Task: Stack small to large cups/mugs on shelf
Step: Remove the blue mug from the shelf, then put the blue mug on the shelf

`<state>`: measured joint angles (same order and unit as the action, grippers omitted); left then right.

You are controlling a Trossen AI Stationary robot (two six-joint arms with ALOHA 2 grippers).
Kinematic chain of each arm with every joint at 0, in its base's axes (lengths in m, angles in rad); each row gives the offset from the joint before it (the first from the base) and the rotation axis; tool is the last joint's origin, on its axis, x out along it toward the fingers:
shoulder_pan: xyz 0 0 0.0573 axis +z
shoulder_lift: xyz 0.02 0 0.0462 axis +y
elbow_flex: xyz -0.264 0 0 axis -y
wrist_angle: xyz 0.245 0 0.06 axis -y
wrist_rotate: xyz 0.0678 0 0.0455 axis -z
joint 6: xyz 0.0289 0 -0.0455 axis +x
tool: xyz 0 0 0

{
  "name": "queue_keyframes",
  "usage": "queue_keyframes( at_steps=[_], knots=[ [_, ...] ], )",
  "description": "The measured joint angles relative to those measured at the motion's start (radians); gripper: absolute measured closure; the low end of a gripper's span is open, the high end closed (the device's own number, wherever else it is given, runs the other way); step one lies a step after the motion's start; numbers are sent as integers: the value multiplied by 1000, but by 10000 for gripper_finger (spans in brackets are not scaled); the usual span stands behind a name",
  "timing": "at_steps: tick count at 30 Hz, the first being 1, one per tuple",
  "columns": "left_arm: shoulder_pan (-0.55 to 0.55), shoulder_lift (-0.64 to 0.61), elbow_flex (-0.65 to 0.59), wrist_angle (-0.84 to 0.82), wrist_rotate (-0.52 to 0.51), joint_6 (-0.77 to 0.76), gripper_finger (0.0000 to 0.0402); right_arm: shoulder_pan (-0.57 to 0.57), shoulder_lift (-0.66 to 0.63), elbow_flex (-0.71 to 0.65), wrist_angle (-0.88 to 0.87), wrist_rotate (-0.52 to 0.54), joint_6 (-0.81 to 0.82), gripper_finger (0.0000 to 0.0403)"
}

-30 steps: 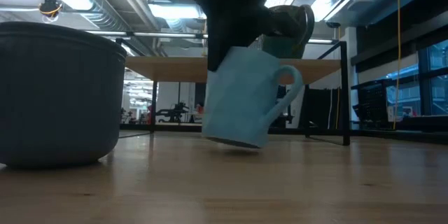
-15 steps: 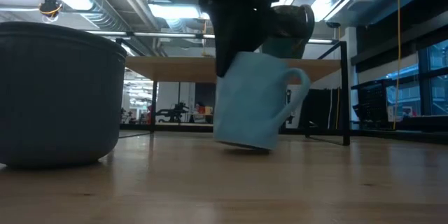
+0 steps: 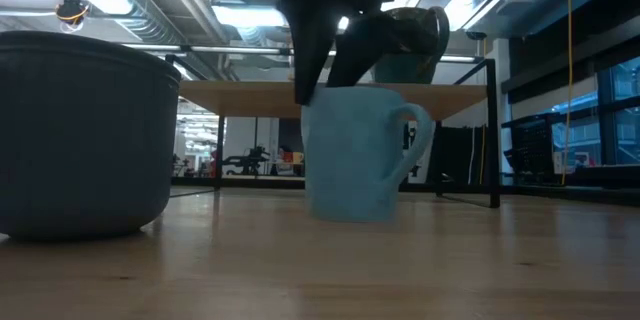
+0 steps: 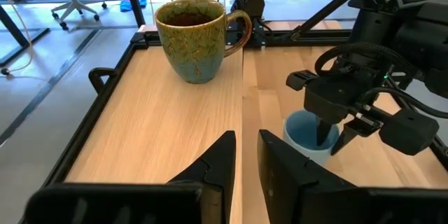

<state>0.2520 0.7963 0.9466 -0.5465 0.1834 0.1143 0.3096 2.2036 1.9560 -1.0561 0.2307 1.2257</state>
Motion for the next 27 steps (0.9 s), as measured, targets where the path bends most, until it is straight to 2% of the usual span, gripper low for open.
queue_keyframes(
  at_steps=[7,11,15,18,24,27],
  knots=[
    [0,0,0,0,-4,0,347,0,0,40,-7,-13,-4,264],
    [0,0,0,-1,-9,0,347,1,0,125,-53,46,-40,259],
    [0,0,0,-4,-9,0,347,-10,-1,265,-263,158,-42,258],
    [0,0,0,-10,-8,0,347,-25,-3,341,-497,183,16,258],
    [0,0,0,-23,-9,-2,347,-34,2,344,-497,98,14,258],
    [0,0,0,-26,-9,-8,347,-28,16,288,-496,33,53,258]
  ],
)
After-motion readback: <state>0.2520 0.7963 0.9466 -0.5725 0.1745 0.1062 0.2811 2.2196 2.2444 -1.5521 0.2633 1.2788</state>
